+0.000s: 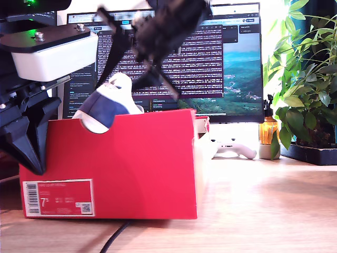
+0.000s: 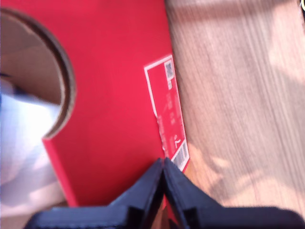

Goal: Pack the blue shoes by picking the first shoe and placing it inside the red shoebox, left side, then picking and rotating the second shoe and placing it in the shoebox

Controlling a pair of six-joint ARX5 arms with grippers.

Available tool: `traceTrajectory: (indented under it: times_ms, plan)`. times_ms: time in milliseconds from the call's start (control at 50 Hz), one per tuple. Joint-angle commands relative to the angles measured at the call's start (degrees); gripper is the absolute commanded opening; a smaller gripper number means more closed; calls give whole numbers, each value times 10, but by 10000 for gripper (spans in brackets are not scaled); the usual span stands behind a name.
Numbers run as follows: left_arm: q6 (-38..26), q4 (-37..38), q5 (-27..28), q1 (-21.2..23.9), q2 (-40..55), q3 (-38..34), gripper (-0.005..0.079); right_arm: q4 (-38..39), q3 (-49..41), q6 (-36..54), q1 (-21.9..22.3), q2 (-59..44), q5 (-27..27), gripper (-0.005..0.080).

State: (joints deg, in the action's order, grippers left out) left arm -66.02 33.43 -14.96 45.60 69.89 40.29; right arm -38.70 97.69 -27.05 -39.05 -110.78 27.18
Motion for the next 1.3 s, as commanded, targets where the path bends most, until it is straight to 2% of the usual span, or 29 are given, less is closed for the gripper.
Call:
traceTrajectory:
  times_ms: [0,120,420,660,860,960,1080,1140,1180,1280]
  plan:
    - [0,-1,1,0,6,1,-19,-29,-16,18,-3,-10,-21,270]
    - [0,-1,1,0,6,1,-19,-58,-16,34,-8,-24,-23,273]
    - [-8,-17,-3,0,6,1,-19,-66,-16,66,-4,-30,-39,273]
    - [-3,-23,-46,-43,6,1,-19,-177,-16,144,2,-30,-37,269]
    - [5,3,-50,-71,6,1,-19,-240,-16,198,2,-30,-36,225]
    - [4,3,-53,-71,5,3,-19,-266,-16,217,2,-30,-37,224]
    - [11,21,-71,-55,5,23,-19,-264,-16,220,1,-30,-37,224]
    - [37,40,-70,-45,1,41,-19,-258,-16,220,0,-30,-37,224]
    - [70,47,-62,-39,-3,54,-19,-256,-16,220,-4,-30,-37,224]
    - [92,72,-26,-34,-15,86,-19,-254,-16,222,-14,-30,-37,204]
